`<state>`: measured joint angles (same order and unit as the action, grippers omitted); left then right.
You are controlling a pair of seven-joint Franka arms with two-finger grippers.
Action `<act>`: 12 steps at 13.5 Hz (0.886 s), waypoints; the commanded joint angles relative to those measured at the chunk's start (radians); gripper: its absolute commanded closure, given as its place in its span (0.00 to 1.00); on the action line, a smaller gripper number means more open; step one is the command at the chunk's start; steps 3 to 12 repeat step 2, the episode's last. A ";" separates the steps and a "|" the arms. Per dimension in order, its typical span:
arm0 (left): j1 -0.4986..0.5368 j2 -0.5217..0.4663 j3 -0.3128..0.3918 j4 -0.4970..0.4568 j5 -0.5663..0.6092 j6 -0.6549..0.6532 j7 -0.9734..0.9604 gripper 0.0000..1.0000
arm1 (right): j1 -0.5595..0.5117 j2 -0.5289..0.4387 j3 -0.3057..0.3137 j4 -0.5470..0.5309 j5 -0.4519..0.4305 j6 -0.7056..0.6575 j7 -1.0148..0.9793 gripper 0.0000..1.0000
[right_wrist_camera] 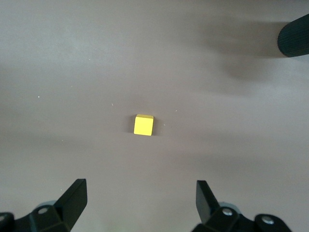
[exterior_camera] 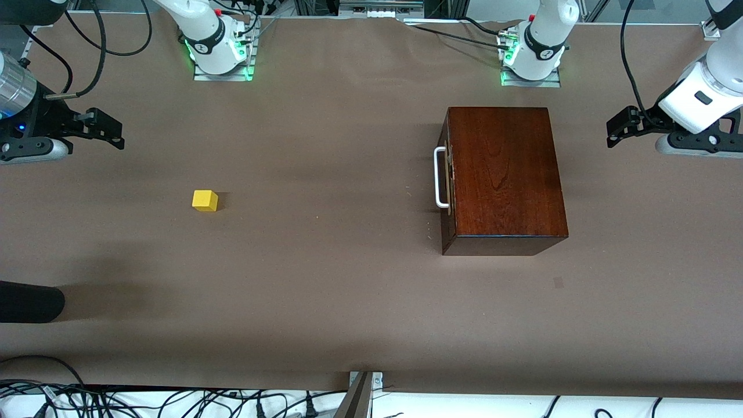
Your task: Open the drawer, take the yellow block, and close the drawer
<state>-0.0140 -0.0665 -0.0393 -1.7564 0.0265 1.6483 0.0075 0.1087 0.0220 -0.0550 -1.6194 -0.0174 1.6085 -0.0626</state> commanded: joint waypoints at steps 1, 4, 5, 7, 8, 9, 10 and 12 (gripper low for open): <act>-0.017 0.013 0.016 0.040 -0.013 -0.031 0.008 0.00 | -0.006 0.009 0.004 0.023 -0.010 -0.006 -0.011 0.00; -0.018 0.013 0.016 0.040 -0.013 -0.033 0.008 0.00 | -0.006 0.009 0.004 0.023 -0.010 -0.006 -0.011 0.00; -0.018 0.013 0.016 0.040 -0.013 -0.033 0.008 0.00 | -0.006 0.009 0.004 0.023 -0.010 -0.006 -0.011 0.00; -0.018 0.013 0.016 0.040 -0.013 -0.033 0.008 0.00 | -0.006 0.009 0.004 0.023 -0.010 -0.006 -0.011 0.00; -0.018 0.013 0.016 0.040 -0.013 -0.033 0.008 0.00 | -0.006 0.009 0.004 0.023 -0.010 -0.006 -0.011 0.00; -0.018 0.013 0.016 0.040 -0.013 -0.033 0.008 0.00 | -0.006 0.009 0.004 0.023 -0.010 -0.006 -0.011 0.00; -0.018 0.013 0.016 0.040 -0.013 -0.033 0.008 0.00 | -0.006 0.009 0.004 0.023 -0.010 -0.006 -0.011 0.00; -0.018 0.013 0.016 0.040 -0.013 -0.033 0.008 0.00 | -0.006 0.009 0.004 0.023 -0.010 -0.006 -0.011 0.00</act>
